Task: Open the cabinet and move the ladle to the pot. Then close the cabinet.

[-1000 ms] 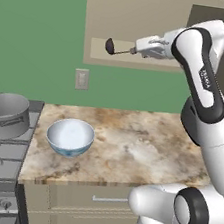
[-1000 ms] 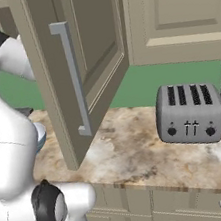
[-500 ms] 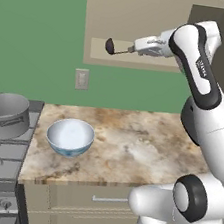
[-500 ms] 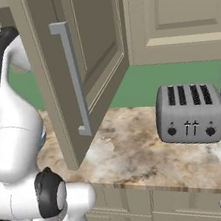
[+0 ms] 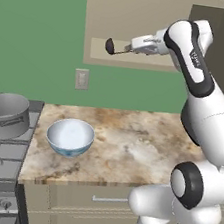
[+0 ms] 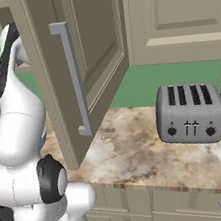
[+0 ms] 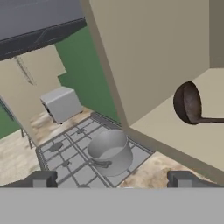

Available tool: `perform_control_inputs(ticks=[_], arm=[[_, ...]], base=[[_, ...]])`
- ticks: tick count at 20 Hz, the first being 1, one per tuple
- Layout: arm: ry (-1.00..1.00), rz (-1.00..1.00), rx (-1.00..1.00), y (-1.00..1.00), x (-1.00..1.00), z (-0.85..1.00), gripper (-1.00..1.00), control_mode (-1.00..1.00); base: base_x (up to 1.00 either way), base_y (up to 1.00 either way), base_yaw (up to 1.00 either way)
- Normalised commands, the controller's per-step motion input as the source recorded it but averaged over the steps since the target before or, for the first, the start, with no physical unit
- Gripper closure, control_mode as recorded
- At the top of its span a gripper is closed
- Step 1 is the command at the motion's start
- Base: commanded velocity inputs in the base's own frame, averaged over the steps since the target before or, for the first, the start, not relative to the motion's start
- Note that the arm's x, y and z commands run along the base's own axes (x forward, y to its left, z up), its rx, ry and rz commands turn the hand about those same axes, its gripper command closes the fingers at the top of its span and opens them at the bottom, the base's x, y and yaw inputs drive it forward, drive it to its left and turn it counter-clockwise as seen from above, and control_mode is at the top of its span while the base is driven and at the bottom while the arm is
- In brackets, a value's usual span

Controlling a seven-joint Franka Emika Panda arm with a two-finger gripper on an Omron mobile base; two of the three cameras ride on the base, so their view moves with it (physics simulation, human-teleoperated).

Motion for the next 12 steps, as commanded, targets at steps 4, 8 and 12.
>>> perform_control_inputs(ticks=[4, 8, 12], arm=[[0.0, 0.03, -0.03, 0.16, 0.23, -0.1, -1.0, -1.0], [0.0, 0.03, -0.04, 0.15, 0.23, -0.14, -1.0, -1.0], [0.0, 0.03, -0.01, 0.04, 0.35, -0.09, -1.0, -1.0]], base=[[0.0, 0.0, 0.0], [0.0, 0.0, 0.0], [0.0, 0.0, 0.0]])
